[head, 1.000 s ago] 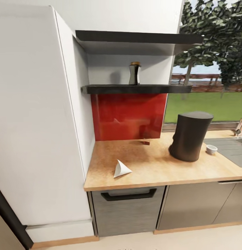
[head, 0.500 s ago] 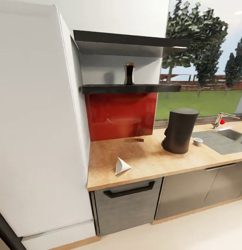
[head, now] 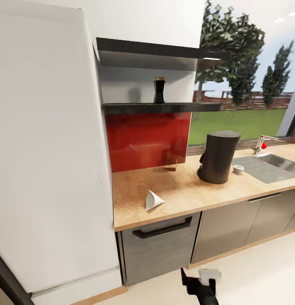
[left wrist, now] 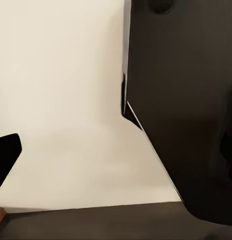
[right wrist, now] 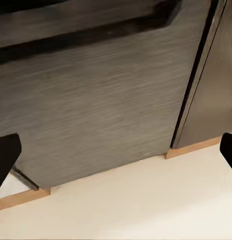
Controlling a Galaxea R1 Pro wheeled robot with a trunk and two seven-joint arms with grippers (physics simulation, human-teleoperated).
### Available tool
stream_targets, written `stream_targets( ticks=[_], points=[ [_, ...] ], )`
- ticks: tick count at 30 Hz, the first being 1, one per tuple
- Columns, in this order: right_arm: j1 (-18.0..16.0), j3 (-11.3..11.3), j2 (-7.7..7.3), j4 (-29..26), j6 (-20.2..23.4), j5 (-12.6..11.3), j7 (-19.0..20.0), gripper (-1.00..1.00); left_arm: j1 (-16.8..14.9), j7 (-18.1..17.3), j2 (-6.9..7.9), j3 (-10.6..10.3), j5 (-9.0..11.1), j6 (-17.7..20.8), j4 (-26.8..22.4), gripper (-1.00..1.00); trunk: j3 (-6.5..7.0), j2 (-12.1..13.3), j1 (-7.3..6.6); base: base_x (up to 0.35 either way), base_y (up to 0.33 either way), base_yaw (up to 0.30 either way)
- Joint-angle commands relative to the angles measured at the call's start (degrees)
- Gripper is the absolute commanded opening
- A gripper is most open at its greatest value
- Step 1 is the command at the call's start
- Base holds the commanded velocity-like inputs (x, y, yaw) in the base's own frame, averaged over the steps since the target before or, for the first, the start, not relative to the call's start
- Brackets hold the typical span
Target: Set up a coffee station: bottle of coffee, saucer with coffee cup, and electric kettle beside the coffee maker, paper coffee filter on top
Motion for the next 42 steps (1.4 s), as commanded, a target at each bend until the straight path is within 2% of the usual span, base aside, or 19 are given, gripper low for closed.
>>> stream_targets(
  ticks=[1, 6, 8, 10, 13, 14, 18, 19, 20, 22, 23, 29, 37, 42],
  points=[
    [-0.03, 0.06, 0.56, -3.92, 1.69, -0.04, -0.02, 1.0, 0.03, 0.1, 0.3, 0.04, 0.09, -0.05, -0.06, 1.0, -0.11, -0.09, 0.03, -0.001, 0.004, 0.0],
    [-0.03, 0.22, 2.6, -18.83, 11.39, -0.17, 0.12, 1.0, -0.03, 0.27, 0.91, -0.02, 0.06, 0.27, -0.01, 1.0, -0.11, -0.09, 0.03, 0.0, 0.001, 0.0],
    [-0.08, 0.74, 3.44, -23.8, 13.64, -0.24, 0.17, 1.0, -0.03, 0.3, 1.37, -0.11, 0.03, 0.28, 0.01, 1.0, -0.11, -0.09, 0.03, 0.0, 0.0, 0.0],
    [-0.76, 1.18, 3.91, -25.45, 14.29, -0.26, 0.16, 1.0, -0.09, 0.33, 1.89, -0.14, 0.03, 0.27, 0.0, 1.0, -0.11, -0.09, 0.03, 0.0, 0.0, 0.0],
    [-5.36, 1.51, 5.04, -25.93, 14.78, -0.27, 0.06, 1.0, -0.12, 0.36, 2.46, -0.15, 0.02, 0.17, 0.0, 1.0, -0.11, -0.09, 0.03, 0.0, 0.0, 0.0],
    [-11.48, 1.61, 5.06, -25.39, 15.02, -0.16, -1.2, 1.0, -0.12, 0.35, 2.38, -0.18, -0.01, 0.0, -0.01, 1.0, -0.11, -0.09, 0.03, 0.0, 0.0, 0.0],
    [-18.39, 1.7, 5.06, -20.39, 14.98, -0.17, -6.18, 1.0, -0.12, 0.11, 2.33, -0.31, -0.05, -0.07, -0.08, 1.0, -0.11, -0.09, 0.03, 0.0, 0.0, 0.0],
    [-21.87, 1.73, 5.06, -17.02, 14.95, -0.17, -7.6, 1.0, -0.12, 0.03, 2.29, -0.32, -0.06, -0.08, -0.08, 1.0, -0.11, -0.09, 0.03, 0.0, 0.0, 0.0],
    [-23.09, 1.72, 5.06, -15.77, 14.94, -0.17, -7.94, 1.0, -0.12, 0.02, 2.27, -0.32, -0.06, -0.08, -0.09, 1.0, -0.11, -0.09, 0.03, 0.0, 0.0, 0.0],
    [-28.79, 1.7, 5.06, -9.66, 14.87, -0.16, -9.66, 1.0, -0.12, 0.08, 2.19, -0.27, -0.02, -0.08, -0.09, 1.0, -0.11, -0.09, 0.03, 0.003, 0.003, 0.0],
    [-30.51, 1.7, 5.06, -7.45, 14.86, -0.17, -10.85, 1.0, -0.12, 0.09, 2.12, -0.19, 0.04, -0.08, -0.09, 1.0, -0.11, -0.09, 0.03, 0.03, 0.035, 0.0],
    [-34.41, 1.68, 5.06, 1.47, 14.44, -0.18, -18.79, 1.0, -0.12, 0.1, 1.66, 0.22, 0.25, -0.15, -0.09, 1.0, -0.11, -0.09, 0.03, 0.07, 0.178, 0.0],
    [-34.91, 1.73, 5.06, 3.61, 12.52, -0.13, -20.31, 1.0, -0.12, 0.11, 1.59, 0.48, 0.62, -0.09, -0.09, 1.0, -0.11, -0.09, 0.03, 0.023, 0.108, 0.0],
    [-34.93, 1.78, 5.06, 6.83, 12.34, -0.09, -20.37, 1.0, -0.12, -0.05, 1.9, 0.7, 0.72, 0.16, -0.18, 1.0, -0.11, -0.09, 0.03, 0.022, 0.006, 0.0]
  ],
)
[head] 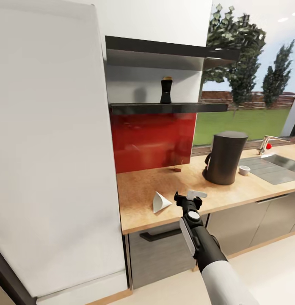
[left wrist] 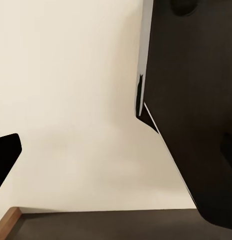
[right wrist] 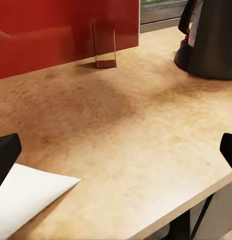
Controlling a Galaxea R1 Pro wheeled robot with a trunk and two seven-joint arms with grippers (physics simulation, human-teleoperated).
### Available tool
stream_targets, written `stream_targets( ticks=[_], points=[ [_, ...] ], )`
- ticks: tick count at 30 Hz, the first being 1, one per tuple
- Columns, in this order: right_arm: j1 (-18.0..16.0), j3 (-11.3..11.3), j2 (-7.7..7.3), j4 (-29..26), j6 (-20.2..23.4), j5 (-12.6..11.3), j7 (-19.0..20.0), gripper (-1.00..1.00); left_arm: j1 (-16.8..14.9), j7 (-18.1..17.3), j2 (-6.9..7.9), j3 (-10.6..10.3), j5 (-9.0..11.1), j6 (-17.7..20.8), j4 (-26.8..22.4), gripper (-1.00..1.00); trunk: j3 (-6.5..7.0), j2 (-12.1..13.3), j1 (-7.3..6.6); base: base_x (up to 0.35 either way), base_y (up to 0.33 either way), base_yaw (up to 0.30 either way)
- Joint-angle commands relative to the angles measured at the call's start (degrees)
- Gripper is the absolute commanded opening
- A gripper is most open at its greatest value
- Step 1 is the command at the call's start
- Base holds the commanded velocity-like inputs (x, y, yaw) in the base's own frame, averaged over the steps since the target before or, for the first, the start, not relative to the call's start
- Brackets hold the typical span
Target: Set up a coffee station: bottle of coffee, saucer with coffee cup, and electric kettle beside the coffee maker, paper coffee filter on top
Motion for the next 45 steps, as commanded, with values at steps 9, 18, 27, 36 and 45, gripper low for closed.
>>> stream_targets(
  ticks=[9, 18, 27, 36, 45],
  points=[
    [-0.05, 0.12, 0.0, 0.11, 0.52, 0.02, -0.34, 1.0, 0.03, 0.05, -0.21, 0.15, 0.15, -0.06, -0.11, 1.0, -0.11, -0.1, 0.04, 0.1, 0.172, 0.0],
    [-0.05, 0.12, 0.0, 0.09, 0.48, 0.02, -0.34, 1.0, 0.03, 0.02, -0.22, 0.09, 0.15, -0.25, -0.03, 1.0, -0.11, -0.1, 0.04, 0.066, 0.19, 0.0],
    [-0.05, 0.05, 0.0, 0.13, 0.44, 0.06, -0.34, 1.0, 0.03, -0.03, -0.23, -0.01, 0.07, -0.32, -0.03, 1.0, -0.11, -0.1, 0.04, 0.003, 0.008, 0.0],
    [-0.05, 0.08, 0.0, 3.2, 0.38, 0.03, -0.27, 1.0, 0.03, 0.03, -0.22, -0.03, 0.09, -0.24, -0.02, 1.0, -0.11, -0.1, 0.04, 0.0, 0.0, 0.0],
    [-0.05, 0.1, 0.0, 4.42, 0.36, 0.01, -0.17, 1.0, 0.03, -0.03, -0.22, 0.04, 0.14, -0.24, -0.02, 1.0, -0.11, -0.1, 0.04, 0.002, 0.002, 0.0]
  ],
)
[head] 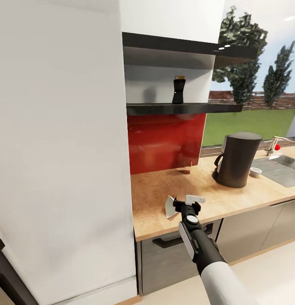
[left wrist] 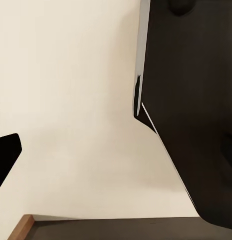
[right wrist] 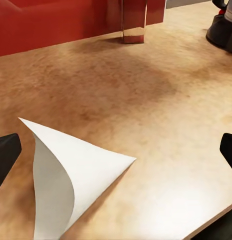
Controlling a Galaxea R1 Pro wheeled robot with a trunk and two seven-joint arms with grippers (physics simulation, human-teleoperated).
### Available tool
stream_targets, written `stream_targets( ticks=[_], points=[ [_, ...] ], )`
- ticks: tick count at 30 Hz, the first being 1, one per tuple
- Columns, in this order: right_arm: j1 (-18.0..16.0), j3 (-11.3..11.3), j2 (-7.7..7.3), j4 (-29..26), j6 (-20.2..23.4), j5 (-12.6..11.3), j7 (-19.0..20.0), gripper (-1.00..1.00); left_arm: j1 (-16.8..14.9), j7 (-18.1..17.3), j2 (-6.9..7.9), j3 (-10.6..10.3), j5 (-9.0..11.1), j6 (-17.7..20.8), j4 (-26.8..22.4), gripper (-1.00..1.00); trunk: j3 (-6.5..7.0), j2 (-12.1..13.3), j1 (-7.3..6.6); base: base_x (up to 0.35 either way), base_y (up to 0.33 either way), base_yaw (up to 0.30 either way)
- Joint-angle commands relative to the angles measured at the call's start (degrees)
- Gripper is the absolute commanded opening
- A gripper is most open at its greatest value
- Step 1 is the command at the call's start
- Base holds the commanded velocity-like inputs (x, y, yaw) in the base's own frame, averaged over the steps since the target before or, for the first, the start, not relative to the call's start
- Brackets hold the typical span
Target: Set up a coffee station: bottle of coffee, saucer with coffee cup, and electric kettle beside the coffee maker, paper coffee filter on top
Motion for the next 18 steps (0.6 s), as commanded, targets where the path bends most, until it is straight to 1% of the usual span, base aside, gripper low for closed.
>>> stream_targets(
  ticks=[1, 5, 6, 9, 18],
  points=[
    [-0.04, 0.15, 0.0, 0.21, 0.41, 0.01, -0.34, 1.0, 0.03, 0.06, -0.01, 0.1, 0.13, -0.08, -0.11, 1.0, -0.11, -0.11, 0.03, 0.07, 0.054, 0.0],
    [-0.04, 0.11, 0.0, 1.74, 0.03, 0.01, -0.34, 1.0, 0.03, 0.06, -0.07, 0.06, 0.1, -0.12, -0.11, 1.0, -0.11, -0.11, 0.03, 0.17, 0.09, 0.0],
    [-0.04, 0.06, 0.0, 2.88, -0.49, -0.02, -0.34, 1.0, 0.03, 0.06, -0.09, 0.03, 0.09, -0.15, -0.11, 1.0, -0.11, -0.11, 0.03, 0.072, 0.025, 0.0],
    [-0.04, -0.06, 0.0, 3.78, -1.03, -0.04, -0.34, 1.0, 0.03, 0.06, -0.09, -0.02, 0.07, -0.16, -0.11, 1.0, -0.11, -0.11, 0.03, 0.034, 0.012, 0.0],
    [-0.04, -0.31, 0.0, 4.24, -1.26, 0.01, -0.49, 1.0, 0.03, -0.02, -0.1, -0.04, 0.06, -0.13, -0.11, 1.0, -0.11, -0.11, 0.03, 0.027, -0.004, 0.0]
  ],
)
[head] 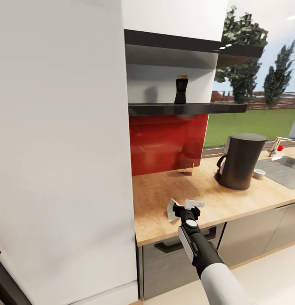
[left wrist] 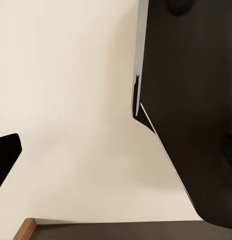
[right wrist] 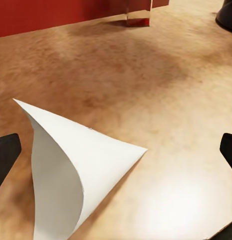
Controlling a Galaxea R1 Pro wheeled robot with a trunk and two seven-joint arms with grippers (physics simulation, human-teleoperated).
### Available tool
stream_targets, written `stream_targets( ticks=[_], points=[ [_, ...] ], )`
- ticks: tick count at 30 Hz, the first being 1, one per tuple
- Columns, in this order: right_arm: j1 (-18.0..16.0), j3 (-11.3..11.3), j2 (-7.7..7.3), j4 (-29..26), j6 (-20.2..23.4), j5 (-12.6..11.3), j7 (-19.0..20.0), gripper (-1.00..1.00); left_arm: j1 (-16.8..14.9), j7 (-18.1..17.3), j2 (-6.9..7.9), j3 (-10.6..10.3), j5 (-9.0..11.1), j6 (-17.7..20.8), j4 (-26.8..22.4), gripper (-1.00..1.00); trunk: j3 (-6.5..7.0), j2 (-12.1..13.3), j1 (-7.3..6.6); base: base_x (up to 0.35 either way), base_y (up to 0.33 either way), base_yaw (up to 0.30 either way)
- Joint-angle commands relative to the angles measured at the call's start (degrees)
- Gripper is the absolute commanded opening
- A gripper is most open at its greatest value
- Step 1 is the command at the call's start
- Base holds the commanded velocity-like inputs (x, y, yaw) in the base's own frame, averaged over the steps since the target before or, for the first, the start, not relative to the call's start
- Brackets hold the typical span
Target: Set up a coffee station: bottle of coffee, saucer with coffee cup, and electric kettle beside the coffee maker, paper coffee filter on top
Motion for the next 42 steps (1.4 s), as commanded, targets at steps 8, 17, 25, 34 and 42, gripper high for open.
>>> stream_targets(
  ticks=[8, 17, 25, 34, 42],
  points=[
    [-0.04, 0.06, 0.0, 1.35, 0.39, 0.01, -0.32, 1.0, 0.02, 0.07, -0.03, 0.1, 0.13, -0.1, -0.03, 1.0, -0.11, -0.1, 0.04, 0.049, -0.02, 0.0],
    [-0.04, 0.04, 0.0, 3.35, 0.3, 0.01, -0.29, 1.0, 0.02, 0.07, -0.09, 0.1, 0.13, -0.03, -0.01, 1.0, -0.11, -0.1, 0.04, 0.001, 0.0, 0.0],
    [-0.04, 0.04, 0.0, 4.5, 0.24, 0.01, -0.24, 1.0, 0.02, 0.07, -0.09, 0.1, 0.13, -0.03, 0.05, 1.0, -0.11, -0.1, 0.04, 0.0, 0.0, 0.0],
    [-0.04, -0.03, 0.0, 5.69, 0.24, -0.01, -0.23, 1.0, 0.02, 0.07, -0.09, 0.1, 0.13, 0.04, 0.07, 1.0, -0.11, -0.1, 0.04, 0.097, 0.0, 0.0],
    [-0.04, -0.03, 0.0, 8.32, -4.07, 0.0, -0.27, 1.0, 0.02, 0.07, -0.42, 0.1, 0.13, 0.01, 0.07, 1.0, -0.11, -0.1, 0.04, 0.02, 0.0, 0.0]
  ],
)
